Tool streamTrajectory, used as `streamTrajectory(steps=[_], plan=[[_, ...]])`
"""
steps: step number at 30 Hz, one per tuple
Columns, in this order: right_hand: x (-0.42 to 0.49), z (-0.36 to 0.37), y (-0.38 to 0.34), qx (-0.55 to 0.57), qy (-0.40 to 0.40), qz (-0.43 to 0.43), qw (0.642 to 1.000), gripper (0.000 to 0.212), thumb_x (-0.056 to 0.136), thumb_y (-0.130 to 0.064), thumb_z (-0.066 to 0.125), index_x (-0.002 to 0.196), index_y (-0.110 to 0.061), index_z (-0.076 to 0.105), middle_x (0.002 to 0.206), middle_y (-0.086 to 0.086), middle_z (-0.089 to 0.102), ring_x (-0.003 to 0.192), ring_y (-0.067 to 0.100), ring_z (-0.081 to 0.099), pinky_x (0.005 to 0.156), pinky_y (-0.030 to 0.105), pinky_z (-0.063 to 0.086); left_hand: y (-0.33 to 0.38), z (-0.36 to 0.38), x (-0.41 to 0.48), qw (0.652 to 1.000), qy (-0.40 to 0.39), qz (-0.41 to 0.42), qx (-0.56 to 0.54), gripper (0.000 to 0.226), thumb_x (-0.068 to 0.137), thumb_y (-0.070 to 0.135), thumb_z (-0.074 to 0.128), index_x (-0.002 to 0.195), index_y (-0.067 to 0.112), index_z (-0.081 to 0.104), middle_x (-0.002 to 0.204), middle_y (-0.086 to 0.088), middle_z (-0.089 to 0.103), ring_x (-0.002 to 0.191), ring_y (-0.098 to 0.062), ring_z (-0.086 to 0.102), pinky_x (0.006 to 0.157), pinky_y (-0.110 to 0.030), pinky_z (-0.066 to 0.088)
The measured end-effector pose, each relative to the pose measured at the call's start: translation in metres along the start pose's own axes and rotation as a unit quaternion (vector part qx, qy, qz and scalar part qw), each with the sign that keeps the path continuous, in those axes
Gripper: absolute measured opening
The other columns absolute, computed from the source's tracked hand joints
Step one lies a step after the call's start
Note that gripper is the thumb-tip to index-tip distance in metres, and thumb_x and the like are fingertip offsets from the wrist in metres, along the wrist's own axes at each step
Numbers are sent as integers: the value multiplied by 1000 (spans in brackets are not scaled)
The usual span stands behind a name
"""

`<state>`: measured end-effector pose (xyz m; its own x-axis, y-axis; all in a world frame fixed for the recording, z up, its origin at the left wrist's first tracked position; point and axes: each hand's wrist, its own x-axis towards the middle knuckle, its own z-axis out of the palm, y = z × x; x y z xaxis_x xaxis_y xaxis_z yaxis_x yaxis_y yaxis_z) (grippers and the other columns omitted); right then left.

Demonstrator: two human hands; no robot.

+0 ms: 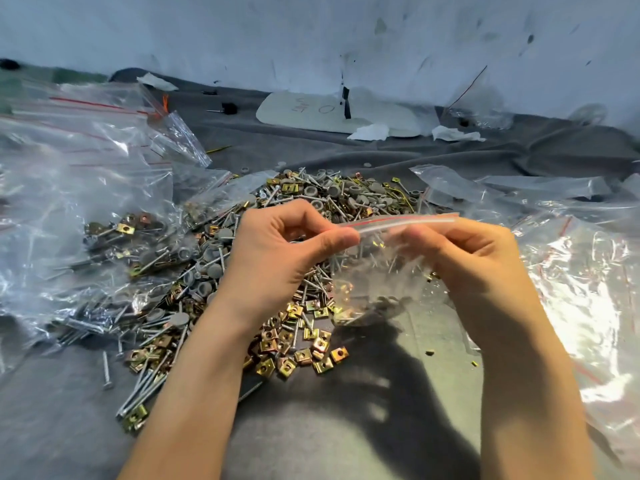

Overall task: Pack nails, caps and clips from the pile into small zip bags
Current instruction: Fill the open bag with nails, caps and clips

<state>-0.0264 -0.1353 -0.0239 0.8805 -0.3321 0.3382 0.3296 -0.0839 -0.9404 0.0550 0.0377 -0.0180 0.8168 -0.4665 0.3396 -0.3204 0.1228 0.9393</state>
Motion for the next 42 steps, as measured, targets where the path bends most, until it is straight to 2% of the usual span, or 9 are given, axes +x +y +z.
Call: streamTrajectory(steps=[5, 9, 17, 20, 25, 33, 36, 38, 42], plan=[[0, -14, -5, 78, 54, 9, 995, 13, 75, -26, 71, 76, -13, 75, 80, 10, 74, 69, 27, 71, 65, 29, 56, -7, -13, 5, 997, 75, -10, -26, 33, 62, 52, 71, 65, 19, 65, 69, -1, 63, 71, -16, 57, 72, -14, 47], [0, -6, -16, 174, 39, 2, 984, 16, 80, -29, 62, 78, -17, 72, 79, 8, 74, 70, 26, 72, 64, 34, 57, -10, -5, 3, 984, -166, -54, 20, 71, 56, 72, 73, 121, 48, 56, 116, 19, 66, 108, 1, 63, 89, -15, 51], [13, 11, -5, 231, 114, 94, 962, 30, 79, -30, 56, 102, -13, 64, 92, 10, 74, 88, 25, 72, 74, 36, 59, -23, 12, -2, 951, -242, -185, -50, 57, 86, -3, 64, 135, 21, 52, 90, -2, 75, 86, -13, 71, 72, -23, 58], [13, 4, 1, 116, 89, 160, 976, 43, 78, -41, 56, 108, -13, 67, 101, 9, 74, 93, 24, 71, 82, 40, 56, -25, 10, 0, 953, -215, -190, -102, 72, 79, 0, 66, 142, 23, 41, 95, -15, 74, 80, -17, 72, 65, -21, 57], [10, 4, 2, 108, -24, 202, 973, 44, 79, -43, 62, 110, -13, 69, 103, 13, 72, 81, 26, 68, 58, 32, 57, -27, 8, 5, 967, -199, -138, -84, 76, 77, 21, 72, 142, 37, 37, 98, -8, 75, 92, -24, 72, 79, -36, 59], [13, 12, 15, 66, -104, 148, 981, 45, 62, -21, 73, 107, -18, 70, 105, 9, 73, 96, 22, 70, 79, 27, 57, -28, 0, 7, 990, -81, -114, -30, 77, 88, 1, 65, 146, 41, 33, 100, -3, 75, 92, -16, 72, 77, -28, 58], [12, 8, 18, 79, -96, 157, 980, 40, 63, -28, 72, 102, -20, 74, 104, 12, 72, 94, 26, 70, 78, 29, 58, -11, -31, 10, 987, 101, -124, -25, 75, 83, 20, 65, 147, 36, 31, 96, 1, 76, 79, -12, 73, 68, -29, 60], [9, 3, 18, 71, -94, 157, 980, 42, 63, -32, 71, 103, -20, 74, 104, 13, 72, 95, 29, 70, 75, 28, 57, -4, -63, 11, 958, 259, -126, 14, 75, 89, 27, 62, 151, 38, 21, 120, -1, 69, 101, -16, 70, 89, -43, 56], [9, -4, 19, 32, 22, 149, 988, 29, 68, -25, 70, 94, -14, 74, 92, 11, 74, 86, 23, 72, 73, 26, 58, -8, -94, 10, 861, 455, -130, 186, 90, 97, 27, 59, 154, 30, -11, 164, -9, 3, 150, -25, 3, 121, -43, 6]])
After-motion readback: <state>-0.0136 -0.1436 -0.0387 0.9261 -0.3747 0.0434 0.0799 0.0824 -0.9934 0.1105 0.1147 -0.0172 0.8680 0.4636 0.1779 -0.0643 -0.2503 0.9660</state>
